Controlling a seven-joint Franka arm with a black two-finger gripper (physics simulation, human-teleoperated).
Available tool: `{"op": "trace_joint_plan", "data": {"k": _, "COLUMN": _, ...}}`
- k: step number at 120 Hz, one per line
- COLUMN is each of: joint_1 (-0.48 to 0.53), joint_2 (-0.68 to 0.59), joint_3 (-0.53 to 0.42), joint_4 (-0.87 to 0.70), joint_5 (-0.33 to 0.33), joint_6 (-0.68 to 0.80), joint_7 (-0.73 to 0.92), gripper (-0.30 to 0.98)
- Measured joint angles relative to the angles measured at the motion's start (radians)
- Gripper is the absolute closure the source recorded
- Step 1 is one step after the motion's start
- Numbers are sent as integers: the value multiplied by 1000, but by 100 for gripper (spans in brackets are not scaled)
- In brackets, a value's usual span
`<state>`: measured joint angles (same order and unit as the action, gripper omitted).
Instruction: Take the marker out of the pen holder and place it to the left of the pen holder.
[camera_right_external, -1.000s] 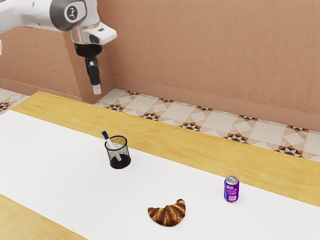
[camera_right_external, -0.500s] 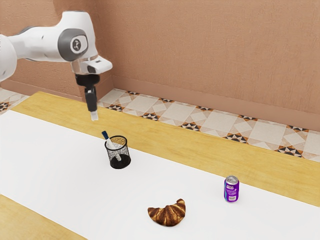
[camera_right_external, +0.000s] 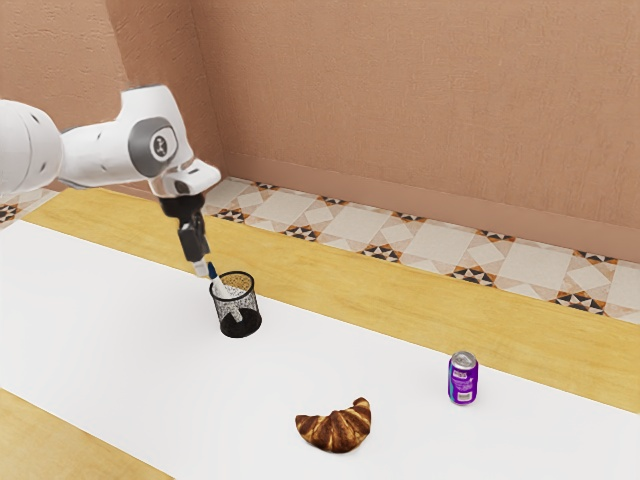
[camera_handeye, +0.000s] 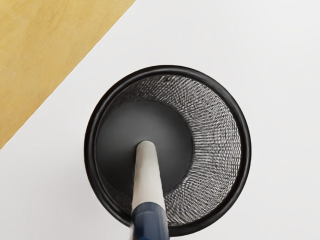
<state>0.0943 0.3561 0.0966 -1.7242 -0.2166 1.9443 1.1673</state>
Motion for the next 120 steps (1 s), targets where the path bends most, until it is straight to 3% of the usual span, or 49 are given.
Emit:
{"op": "trace_joint_plan", "data": {"k": 31, "joint_1": -4, "joint_2": 42, "joint_3": 0, "joint_4": 4, "joint_5": -11, "joint_6": 33, "joint_7": 68, "gripper": 1}}
{"op": "trace_joint_plan", "data": {"k": 53, "joint_1": -7, "joint_2": 43, "joint_3": -1, "joint_4": 4, "joint_5": -12, "joint_6": 41, "joint_7": 100, "gripper": 47}}
{"op": "trace_joint_plan", "data": {"k": 71, "joint_1": -9, "joint_2": 38, "joint_3": -7, "joint_4": 4, "joint_5": -11, "joint_6": 43, "joint_7": 121, "gripper": 66}}
{"op": "trace_joint_plan", "data": {"k": 84, "joint_1": -10, "joint_2": 5, "joint_3": -9, "joint_4": 3, "joint_5": -10, "joint_6": 42, "joint_7": 133, "gripper": 71}}
{"op": "trace_joint_plan", "data": {"k": 106, "joint_1": -11, "joint_2": -166, "joint_3": -12, "joint_4": 5, "joint_5": -3, "joint_6": -6, "joint_7": 145, "gripper": 76}}
{"op": "trace_joint_plan", "data": {"k": 120, "joint_1": -9, "joint_2": -214, "joint_3": -8, "joint_4": 70, "joint_5": 50, "joint_6": -82, "joint_7": 150, "gripper": 77}}
